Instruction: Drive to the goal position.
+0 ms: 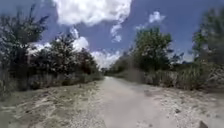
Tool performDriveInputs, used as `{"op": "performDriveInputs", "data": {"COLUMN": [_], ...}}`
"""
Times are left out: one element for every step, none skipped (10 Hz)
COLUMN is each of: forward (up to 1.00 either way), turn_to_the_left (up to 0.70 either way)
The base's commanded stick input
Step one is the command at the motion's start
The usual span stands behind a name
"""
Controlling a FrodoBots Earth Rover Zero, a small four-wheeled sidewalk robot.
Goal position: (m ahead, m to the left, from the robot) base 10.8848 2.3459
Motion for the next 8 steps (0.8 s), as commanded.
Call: {"op": "performDriveInputs", "data": {"forward": [0.45, 0.45, 0.45, 0.45, 0.45, 0.45, 0.45, 0.45], "turn_to_the_left": [0.00, 0.00, 0.00, 0.00, 0.00, 0.00, 0.14, 0.27]}}
